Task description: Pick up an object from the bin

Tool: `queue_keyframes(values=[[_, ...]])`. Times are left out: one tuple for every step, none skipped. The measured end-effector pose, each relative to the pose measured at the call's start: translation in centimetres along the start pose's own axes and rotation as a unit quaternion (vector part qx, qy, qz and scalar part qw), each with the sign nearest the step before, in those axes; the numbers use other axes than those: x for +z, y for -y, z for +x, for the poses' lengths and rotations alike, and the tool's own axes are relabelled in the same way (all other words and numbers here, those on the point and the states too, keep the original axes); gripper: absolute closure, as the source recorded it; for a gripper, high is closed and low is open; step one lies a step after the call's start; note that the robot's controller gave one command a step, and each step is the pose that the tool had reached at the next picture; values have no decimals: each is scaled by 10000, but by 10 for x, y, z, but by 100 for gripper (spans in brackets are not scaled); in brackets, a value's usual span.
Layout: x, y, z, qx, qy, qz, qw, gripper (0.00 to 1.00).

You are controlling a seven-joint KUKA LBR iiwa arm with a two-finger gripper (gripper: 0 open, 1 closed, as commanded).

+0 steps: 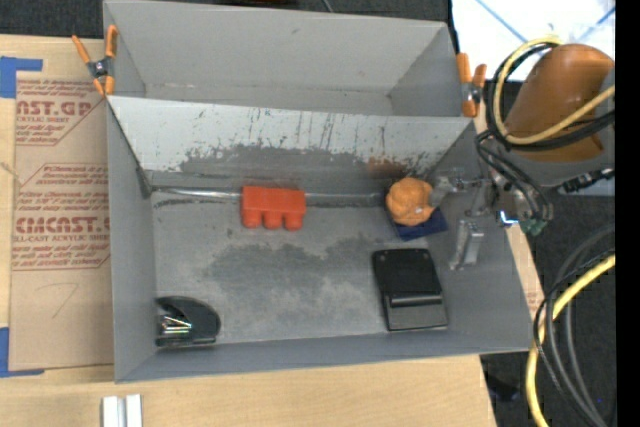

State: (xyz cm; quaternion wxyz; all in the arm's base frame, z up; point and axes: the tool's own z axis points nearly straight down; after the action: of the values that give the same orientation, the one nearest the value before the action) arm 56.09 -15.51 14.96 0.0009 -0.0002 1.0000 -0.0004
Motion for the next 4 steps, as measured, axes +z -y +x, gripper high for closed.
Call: queue_keyframes(values=[[0, 0, 0, 5, -1, 0, 10000, 0], [62, -26, 9, 450, 3, -7, 9990, 0], [65, -25, 7, 504, 42, -2, 9987, 0], [70, -8, -18, 424, 209, 24, 9989, 100]])
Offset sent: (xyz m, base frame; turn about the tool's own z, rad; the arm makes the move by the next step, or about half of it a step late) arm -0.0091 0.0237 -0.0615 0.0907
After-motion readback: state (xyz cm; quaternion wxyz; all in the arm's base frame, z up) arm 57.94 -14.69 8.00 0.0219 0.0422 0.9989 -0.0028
